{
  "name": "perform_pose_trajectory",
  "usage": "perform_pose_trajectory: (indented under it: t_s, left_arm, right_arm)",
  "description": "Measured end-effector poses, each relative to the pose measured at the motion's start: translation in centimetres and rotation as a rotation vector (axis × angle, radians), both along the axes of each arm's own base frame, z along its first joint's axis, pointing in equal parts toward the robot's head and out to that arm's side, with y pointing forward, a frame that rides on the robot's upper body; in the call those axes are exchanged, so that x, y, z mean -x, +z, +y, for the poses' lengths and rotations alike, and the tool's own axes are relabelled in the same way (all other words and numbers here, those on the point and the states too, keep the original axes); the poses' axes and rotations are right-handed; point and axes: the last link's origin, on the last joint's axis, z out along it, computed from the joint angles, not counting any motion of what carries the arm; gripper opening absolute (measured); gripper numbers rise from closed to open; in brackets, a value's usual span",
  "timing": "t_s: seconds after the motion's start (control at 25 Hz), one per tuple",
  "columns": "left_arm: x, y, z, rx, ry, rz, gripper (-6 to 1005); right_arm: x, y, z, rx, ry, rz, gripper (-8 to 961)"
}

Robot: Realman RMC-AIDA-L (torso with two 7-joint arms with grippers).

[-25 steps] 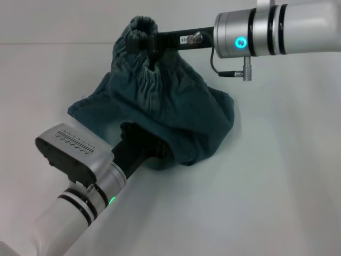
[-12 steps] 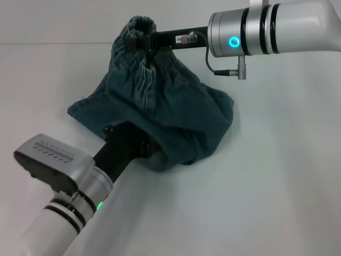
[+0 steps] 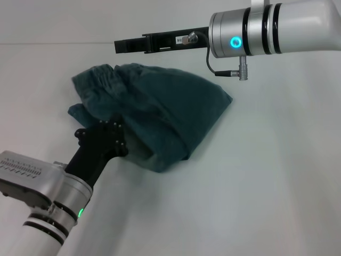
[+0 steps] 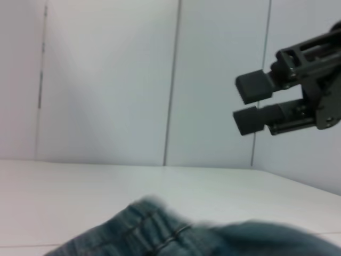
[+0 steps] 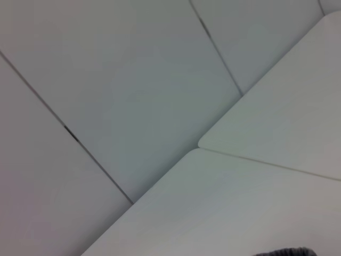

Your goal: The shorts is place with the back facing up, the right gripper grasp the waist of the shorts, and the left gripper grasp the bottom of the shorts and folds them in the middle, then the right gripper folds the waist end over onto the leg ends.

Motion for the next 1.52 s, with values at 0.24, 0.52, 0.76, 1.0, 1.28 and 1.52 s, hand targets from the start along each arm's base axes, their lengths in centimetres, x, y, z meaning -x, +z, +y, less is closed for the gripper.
perform_pose_trajectory:
  t_s: [0.24,0.52,0.76,1.0,1.28,1.52]
  left_arm:
    - [0.7,1.2,-0.4,-0.071,0.003,0.001,1]
    - [0.9,3.2,-0.7,-0.112,-0.137,0.042,1]
    - [1.1,5.9,-0.7,-0.013,-0.307,-0.031,94]
    - [2.1,9.3,0.6,0.286,-0.343,-0.040,216]
    - [1.8,9.9,1.3,0.458,-0.324,0.047,495]
    - [1.8,10.4,1.6,0.481,-0.291,0.051,676]
  right_arm:
    - [-1.4,1.9,-0.2,-0.066,0.020,0.034,615]
    - [-7.6,6.1,-3.4,-0.280,0.131,0.150,734]
    - [-13.3,6.7,-8.7,-0.326,0.225,0.107,793]
    - [-15.2,5.4,-11.5,-0.274,0.266,0.049,852]
    - [-15.5,5.0,-11.9,-0.253,0.268,0.019,934]
    - [-15.6,5.0,-11.5,-0.254,0.244,-0.008,946]
